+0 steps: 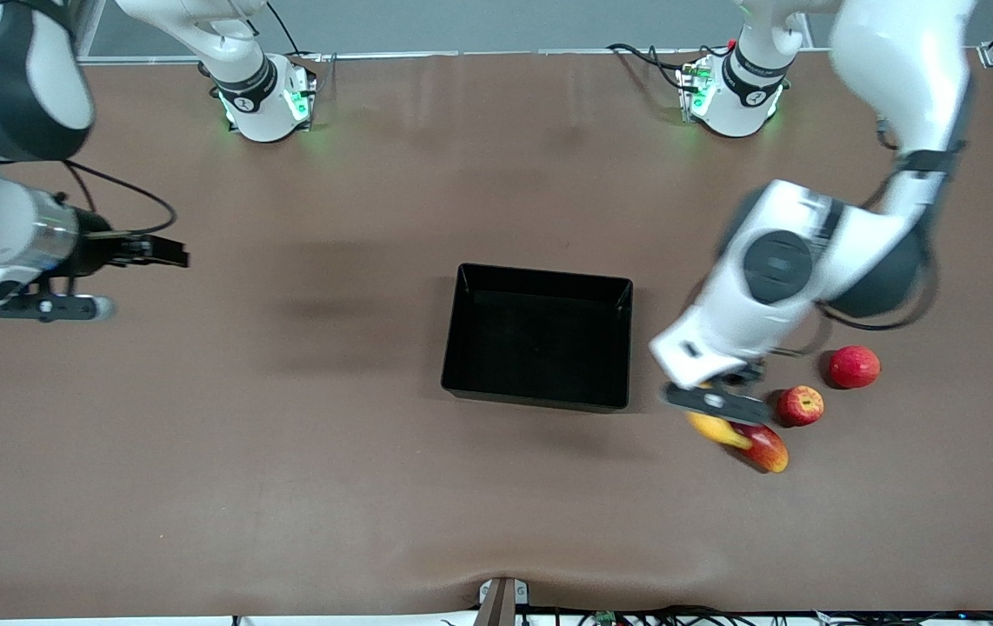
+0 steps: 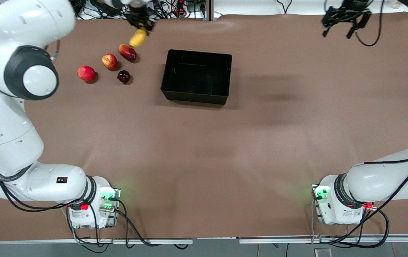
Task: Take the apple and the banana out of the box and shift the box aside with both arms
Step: 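Carry the banana out while the right gripper reaches the tray rim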
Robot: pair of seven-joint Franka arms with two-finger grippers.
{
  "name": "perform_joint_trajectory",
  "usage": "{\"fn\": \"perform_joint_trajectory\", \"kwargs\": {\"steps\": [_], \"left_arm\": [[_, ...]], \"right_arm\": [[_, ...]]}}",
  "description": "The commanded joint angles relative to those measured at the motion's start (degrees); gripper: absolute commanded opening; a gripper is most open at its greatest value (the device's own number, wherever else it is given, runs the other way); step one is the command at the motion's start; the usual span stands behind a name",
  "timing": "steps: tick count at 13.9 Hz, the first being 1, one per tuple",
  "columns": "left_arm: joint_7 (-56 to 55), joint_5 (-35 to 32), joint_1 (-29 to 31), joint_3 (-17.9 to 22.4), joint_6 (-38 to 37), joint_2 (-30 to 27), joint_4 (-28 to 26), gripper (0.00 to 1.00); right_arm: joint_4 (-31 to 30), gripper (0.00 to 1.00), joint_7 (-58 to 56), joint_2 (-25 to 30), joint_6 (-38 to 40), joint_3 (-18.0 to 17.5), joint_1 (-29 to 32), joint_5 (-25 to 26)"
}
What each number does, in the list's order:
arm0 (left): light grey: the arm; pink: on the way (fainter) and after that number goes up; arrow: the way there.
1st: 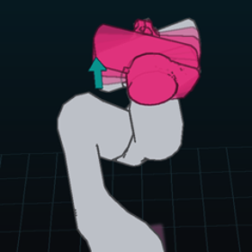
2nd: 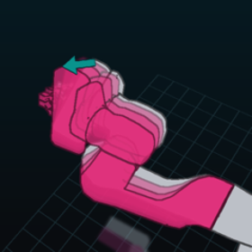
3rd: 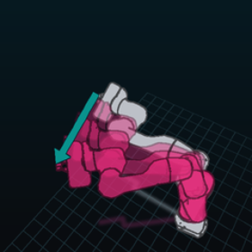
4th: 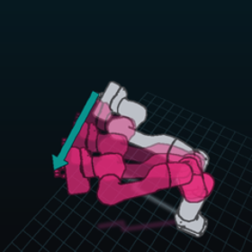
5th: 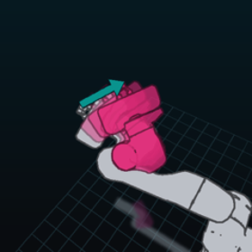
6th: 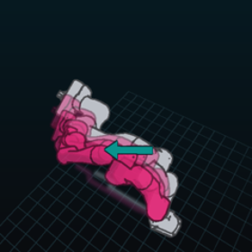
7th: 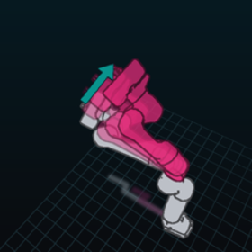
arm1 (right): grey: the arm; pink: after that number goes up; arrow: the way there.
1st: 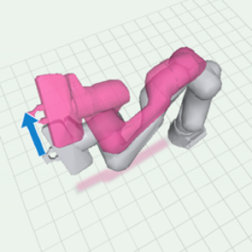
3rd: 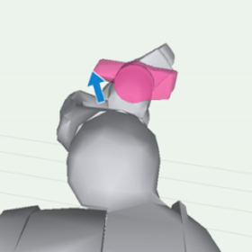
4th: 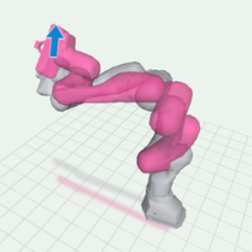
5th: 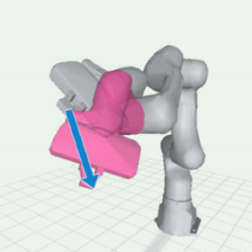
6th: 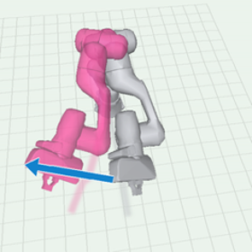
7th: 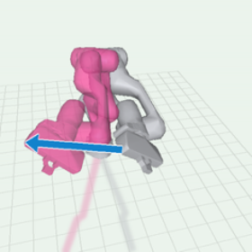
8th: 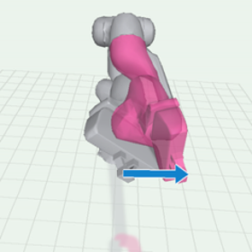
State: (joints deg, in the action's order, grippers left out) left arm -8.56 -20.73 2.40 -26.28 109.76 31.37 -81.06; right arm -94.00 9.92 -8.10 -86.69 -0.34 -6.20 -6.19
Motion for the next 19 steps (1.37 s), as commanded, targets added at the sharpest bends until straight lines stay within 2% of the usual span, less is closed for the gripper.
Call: {"fn": "perform_joint_trajectory", "kwargs": {"steps": [1, 3, 5, 10, 14, 19], "left_arm": [[12.9, 0.2, 6.5, -0.3, -0.6, -0.5, -1.3, 0.00], [25.0, 0.2, 11.7, -0.3, 2.5, 1.1, -1.1, 0.00], [33.5, 0.1, 14.3, -0.1, 6.3, 2.7, -1.1, 0.00], [56.0, 0.2, 16.8, 7.3, 25.1, 11.7, -0.6, 0.00], [64.4, 0.0, 16.6, 8.2, 28.0, 18.9, 4.8, 0.00], [61.0, 1.0, 16.7, 8.3, 28.9, 22.4, 4.5, 0.00]], "right_arm": [[-0.3, 1.00, 9.7, -2.1, -2.8, 0.3, -6.2, -1.9], [-0.7, 1.00, 12.8, -3.6, -5.1, 0.3, -10.2, -2.0], [-0.7, 1.00, 15.6, -5.3, -8.5, 0.3, -13.7, -2.7], [-0.3, 1.00, 17.6, -12.7, -20.0, 0.3, -20.9, -4.2], [0.0, 1.00, 22.7, -17.8, -28.4, 0.3, -25.9, -5.5], [1.2, 1.00, 28.7, -23.5, -38.5, 0.3, -28.4, -5.6]]}}
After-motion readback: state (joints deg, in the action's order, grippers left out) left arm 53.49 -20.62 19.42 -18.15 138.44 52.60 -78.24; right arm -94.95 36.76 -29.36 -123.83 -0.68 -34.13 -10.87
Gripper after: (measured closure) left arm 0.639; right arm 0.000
